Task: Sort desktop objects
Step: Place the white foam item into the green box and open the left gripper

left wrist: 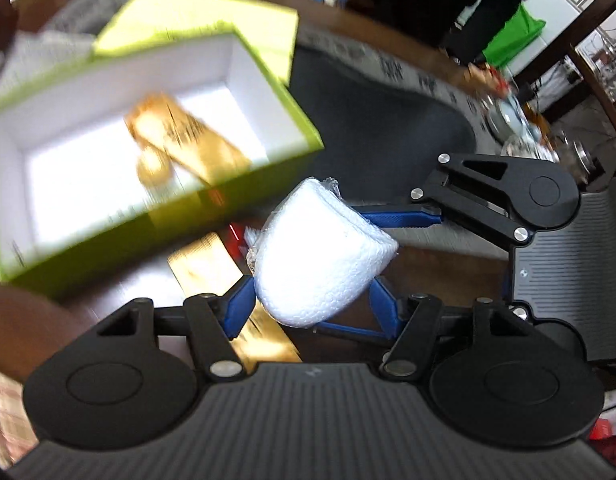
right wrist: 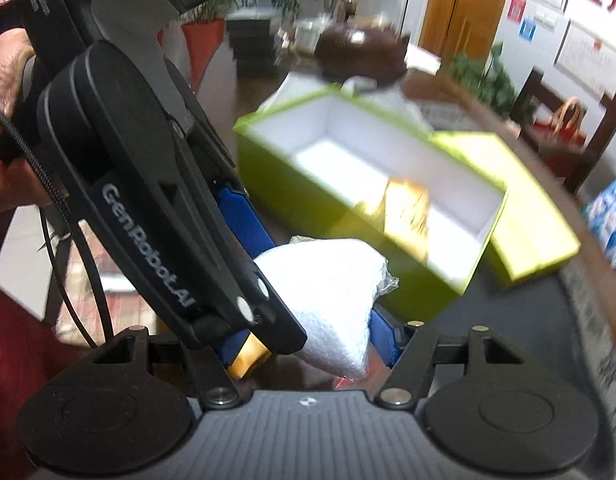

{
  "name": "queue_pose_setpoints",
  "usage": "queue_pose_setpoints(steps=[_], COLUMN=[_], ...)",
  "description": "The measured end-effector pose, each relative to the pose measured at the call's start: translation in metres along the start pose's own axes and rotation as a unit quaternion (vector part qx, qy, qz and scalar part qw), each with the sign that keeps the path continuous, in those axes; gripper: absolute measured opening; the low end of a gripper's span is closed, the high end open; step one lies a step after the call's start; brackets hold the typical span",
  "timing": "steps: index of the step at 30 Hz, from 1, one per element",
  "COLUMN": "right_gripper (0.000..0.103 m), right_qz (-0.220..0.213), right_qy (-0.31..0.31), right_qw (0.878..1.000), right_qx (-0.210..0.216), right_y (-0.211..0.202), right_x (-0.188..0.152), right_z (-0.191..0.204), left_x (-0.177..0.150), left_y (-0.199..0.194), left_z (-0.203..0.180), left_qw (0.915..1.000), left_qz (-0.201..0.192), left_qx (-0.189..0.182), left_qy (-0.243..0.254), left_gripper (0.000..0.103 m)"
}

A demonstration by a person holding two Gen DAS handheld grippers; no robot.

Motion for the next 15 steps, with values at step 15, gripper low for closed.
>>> queue_pose_setpoints(steps=[15], right_gripper=[0.065], right_qz=[0.002], right_qy=[0.027], right_qw=[1.000], right_qx=[-0.012], right_y=[0.099], right_x=[0.081], right_z=[-0.071], left_x=[0.103], left_y=[0.024], left_z=[0.097], left_qw=[0.9998], left_qz=[0.008], left_qx=[0.009], left_qy=[-0.016], left_gripper=[0.063])
Point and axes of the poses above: each gripper's, at about its wrist camera, not at the fingertips, and y roughly the way its jaws point, z to its left, x to its top, the point moved 6 cm from there along y, roughly the way its jaws point, and after that the axes turned 11 degrees about -x, right-handed, at the moved point
